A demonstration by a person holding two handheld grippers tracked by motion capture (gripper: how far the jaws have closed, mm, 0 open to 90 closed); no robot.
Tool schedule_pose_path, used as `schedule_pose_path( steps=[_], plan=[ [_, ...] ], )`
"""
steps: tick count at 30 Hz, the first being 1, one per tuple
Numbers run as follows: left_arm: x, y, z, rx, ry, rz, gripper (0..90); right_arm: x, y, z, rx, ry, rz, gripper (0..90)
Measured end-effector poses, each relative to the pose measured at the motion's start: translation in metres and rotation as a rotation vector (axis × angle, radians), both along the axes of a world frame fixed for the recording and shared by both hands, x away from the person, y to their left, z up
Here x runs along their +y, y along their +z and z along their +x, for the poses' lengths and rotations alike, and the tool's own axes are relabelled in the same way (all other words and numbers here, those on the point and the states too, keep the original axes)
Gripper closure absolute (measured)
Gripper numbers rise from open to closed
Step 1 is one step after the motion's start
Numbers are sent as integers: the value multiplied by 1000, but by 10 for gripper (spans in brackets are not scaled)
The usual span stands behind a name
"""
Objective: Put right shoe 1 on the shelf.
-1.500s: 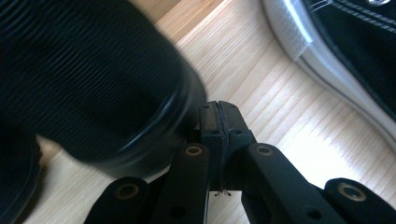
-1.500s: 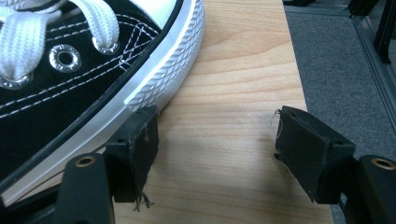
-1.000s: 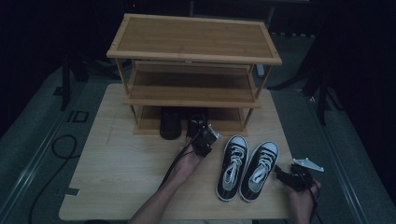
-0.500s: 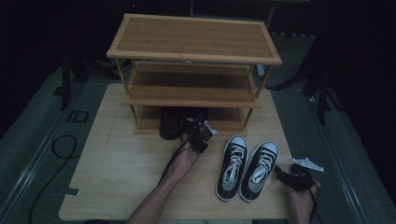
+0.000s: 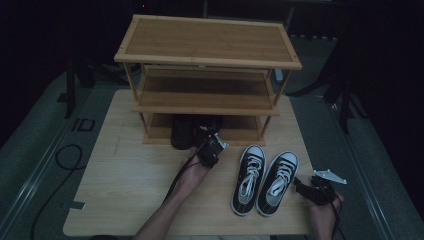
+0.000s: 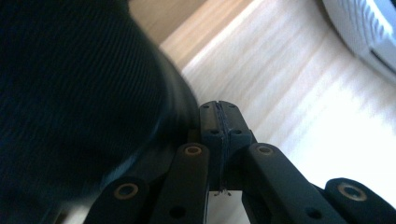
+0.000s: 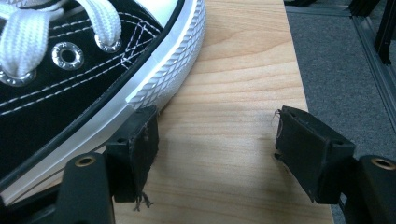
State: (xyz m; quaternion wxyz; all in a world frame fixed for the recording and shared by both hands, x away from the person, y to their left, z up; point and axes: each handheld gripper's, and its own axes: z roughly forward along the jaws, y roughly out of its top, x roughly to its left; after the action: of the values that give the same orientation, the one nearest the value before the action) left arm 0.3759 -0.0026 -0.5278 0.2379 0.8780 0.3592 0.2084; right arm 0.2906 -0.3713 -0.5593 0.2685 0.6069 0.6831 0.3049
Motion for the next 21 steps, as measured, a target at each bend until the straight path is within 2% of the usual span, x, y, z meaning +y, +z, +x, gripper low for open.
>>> schedule_pose_path(
  steps=[4,6,11,21],
  plan=[
    [12,-1,-6,5,-1,-14,897,0,0,0,1,0,0,297],
    [25,-2,-12,7,8,-24,896,0,0,0,1,-2,1,296],
    [40,-4,-13,22,28,-45,895,0,0,0,1,-2,1,296],
    [36,-12,1,40,62,-32,897,0,0,0,1,-2,1,296]
  ],
)
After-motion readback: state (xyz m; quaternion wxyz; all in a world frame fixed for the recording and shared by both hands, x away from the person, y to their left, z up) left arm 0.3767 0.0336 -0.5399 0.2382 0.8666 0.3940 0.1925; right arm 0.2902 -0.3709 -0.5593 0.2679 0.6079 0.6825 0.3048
